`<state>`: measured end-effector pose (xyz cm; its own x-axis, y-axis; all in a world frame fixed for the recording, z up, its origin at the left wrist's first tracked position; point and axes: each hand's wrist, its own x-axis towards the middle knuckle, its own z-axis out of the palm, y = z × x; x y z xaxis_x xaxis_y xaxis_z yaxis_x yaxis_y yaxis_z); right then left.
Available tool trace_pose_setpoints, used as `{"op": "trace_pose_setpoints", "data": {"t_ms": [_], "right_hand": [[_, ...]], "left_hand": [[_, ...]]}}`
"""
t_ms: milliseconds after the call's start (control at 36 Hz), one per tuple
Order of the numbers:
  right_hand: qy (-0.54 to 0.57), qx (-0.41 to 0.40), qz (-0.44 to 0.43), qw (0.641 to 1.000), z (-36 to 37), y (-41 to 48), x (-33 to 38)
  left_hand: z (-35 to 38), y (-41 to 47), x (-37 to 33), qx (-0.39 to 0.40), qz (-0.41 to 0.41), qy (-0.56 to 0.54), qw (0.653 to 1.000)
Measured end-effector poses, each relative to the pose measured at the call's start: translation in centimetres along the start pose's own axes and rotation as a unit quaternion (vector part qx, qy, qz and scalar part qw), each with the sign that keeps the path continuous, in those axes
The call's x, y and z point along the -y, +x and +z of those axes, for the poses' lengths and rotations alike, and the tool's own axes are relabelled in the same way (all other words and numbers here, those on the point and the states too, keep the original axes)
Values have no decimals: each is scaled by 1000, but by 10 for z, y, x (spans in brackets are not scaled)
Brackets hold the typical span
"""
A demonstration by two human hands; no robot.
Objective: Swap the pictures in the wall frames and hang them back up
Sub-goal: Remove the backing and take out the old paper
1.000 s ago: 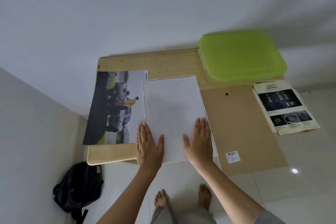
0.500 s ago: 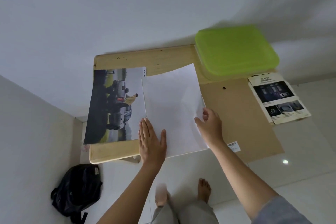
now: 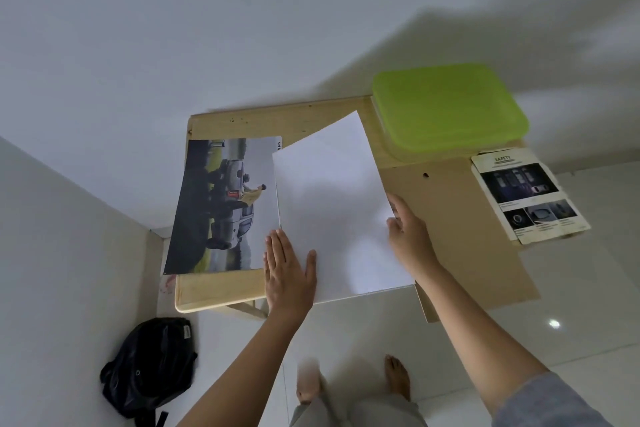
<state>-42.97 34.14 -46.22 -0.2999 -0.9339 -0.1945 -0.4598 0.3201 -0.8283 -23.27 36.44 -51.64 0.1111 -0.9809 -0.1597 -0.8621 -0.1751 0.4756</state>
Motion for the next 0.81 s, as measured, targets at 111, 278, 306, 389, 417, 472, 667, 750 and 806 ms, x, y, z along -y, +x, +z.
{"op": "trace_pose_setpoints", "data": {"t_ms": [111,278,306,389,417,472,667,750,806], "right_hand": [[65,-5,-42,997,-5,-1,9],[145,19,-73,987,-20,13,13],[158,21,-71,985,-25,16,13],[175,34,-72,981,-50,27,8],[174,39,-76,981,-60,30,6],[171,53,-85,980,-84,35,-1],[152,72,-54,984,-190,55,-63],[130,59,-19,990,-241,60,-101],[127,46,15,991,-273,58,-124]], "left_hand": [[-3,1,-4,4,-10,-4,1000],[-13,3,-25,-18,-2,-62,998],[-15,5,-31,-21,-2,-77,997],[-22,13,-55,-34,0,-128,991],[-25,15,-65,-39,4,-150,988],[-29,17,-89,-46,17,-187,981],[10,-4,-191,-27,11,-239,971],[51,-25,-232,-6,30,-243,969],[78,-39,-256,14,40,-255,966]]}}
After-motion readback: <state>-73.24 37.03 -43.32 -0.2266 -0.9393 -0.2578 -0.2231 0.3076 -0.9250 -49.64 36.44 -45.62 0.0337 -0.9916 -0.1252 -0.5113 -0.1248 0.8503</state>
